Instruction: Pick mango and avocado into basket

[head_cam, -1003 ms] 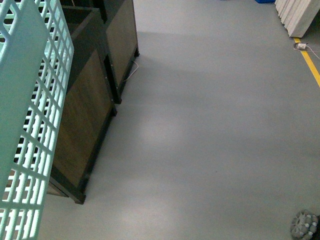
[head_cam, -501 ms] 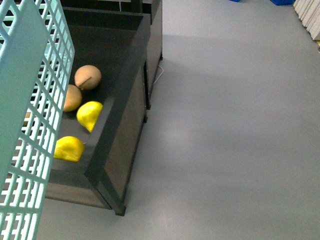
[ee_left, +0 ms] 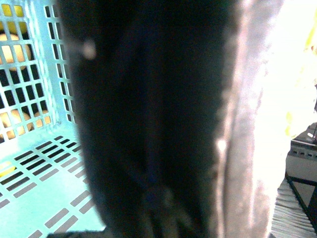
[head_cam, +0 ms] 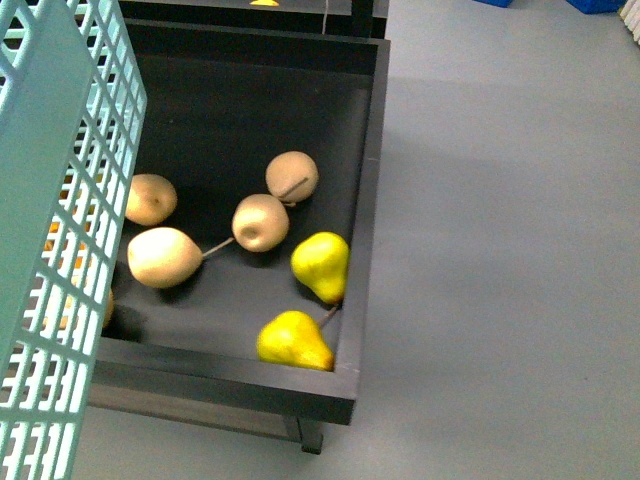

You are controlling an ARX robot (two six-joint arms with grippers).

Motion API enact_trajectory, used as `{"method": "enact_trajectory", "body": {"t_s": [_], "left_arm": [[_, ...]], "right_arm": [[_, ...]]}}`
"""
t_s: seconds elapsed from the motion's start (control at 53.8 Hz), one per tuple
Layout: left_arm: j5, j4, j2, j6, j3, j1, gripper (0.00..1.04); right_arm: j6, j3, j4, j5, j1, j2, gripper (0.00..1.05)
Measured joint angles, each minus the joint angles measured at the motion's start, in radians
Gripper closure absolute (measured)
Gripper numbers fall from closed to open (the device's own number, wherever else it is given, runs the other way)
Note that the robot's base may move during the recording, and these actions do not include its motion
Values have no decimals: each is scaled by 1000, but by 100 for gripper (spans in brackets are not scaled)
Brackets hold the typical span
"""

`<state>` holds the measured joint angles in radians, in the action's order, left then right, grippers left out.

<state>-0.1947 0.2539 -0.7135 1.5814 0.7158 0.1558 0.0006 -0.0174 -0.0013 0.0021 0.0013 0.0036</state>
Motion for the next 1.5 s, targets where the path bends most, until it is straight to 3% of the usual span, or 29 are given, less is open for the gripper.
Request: {"method": "enact_trajectory", "body": {"t_s": [1.504], "left_arm": [[1, -1, 1, -1, 0, 0, 91]], "right_arm": [[0, 0, 0, -2, 0, 1, 9]]}}
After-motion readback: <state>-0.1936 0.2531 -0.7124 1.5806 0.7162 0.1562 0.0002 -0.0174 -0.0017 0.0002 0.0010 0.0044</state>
